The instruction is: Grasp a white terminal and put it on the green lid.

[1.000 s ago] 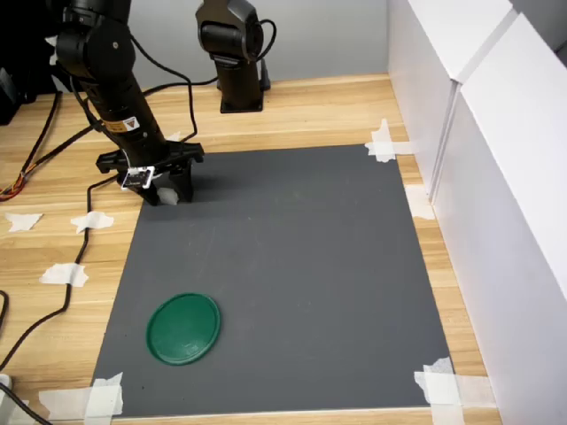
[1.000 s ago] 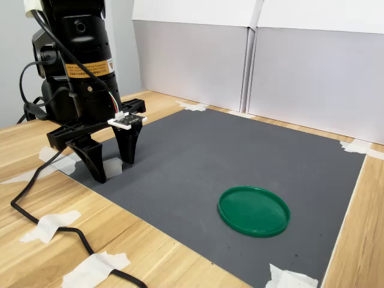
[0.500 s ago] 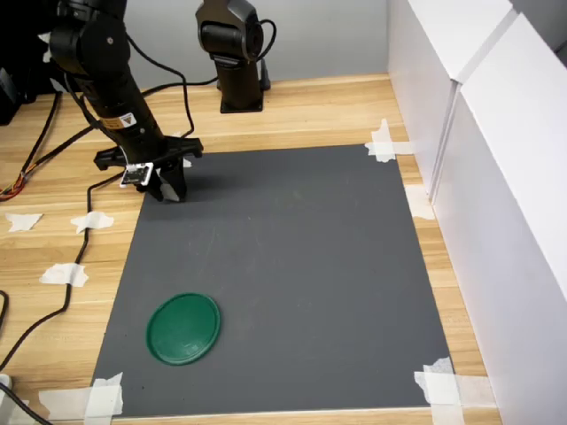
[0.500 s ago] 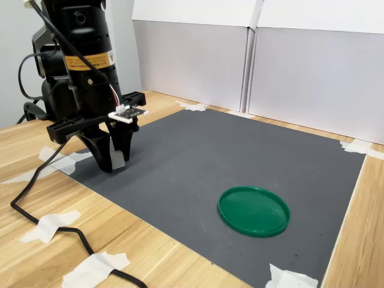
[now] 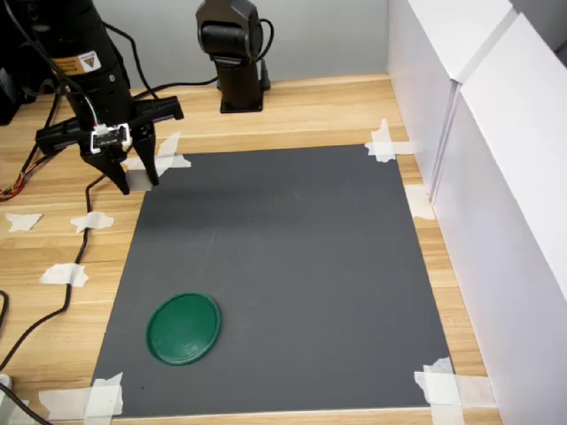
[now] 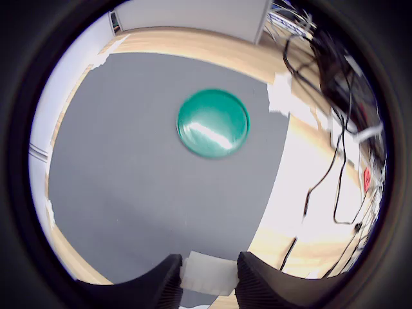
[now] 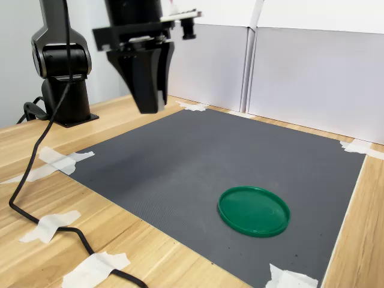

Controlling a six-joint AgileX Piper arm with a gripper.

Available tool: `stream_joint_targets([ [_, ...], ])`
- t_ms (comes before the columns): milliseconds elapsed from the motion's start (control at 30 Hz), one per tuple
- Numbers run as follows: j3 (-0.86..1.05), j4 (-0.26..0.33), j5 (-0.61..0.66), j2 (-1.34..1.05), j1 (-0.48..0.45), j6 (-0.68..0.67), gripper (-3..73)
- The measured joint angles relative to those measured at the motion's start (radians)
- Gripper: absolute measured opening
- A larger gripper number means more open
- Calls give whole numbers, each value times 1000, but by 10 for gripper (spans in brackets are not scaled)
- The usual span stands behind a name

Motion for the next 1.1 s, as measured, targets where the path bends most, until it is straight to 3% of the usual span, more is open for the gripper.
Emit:
stream_joint_targets([
  [500, -342, -18, 16, 291, 72, 8, 309],
  [733, -358, 4, -19, 393, 75, 7, 309],
  [1100, -359, -25, -28, 473, 134, -19, 309],
])
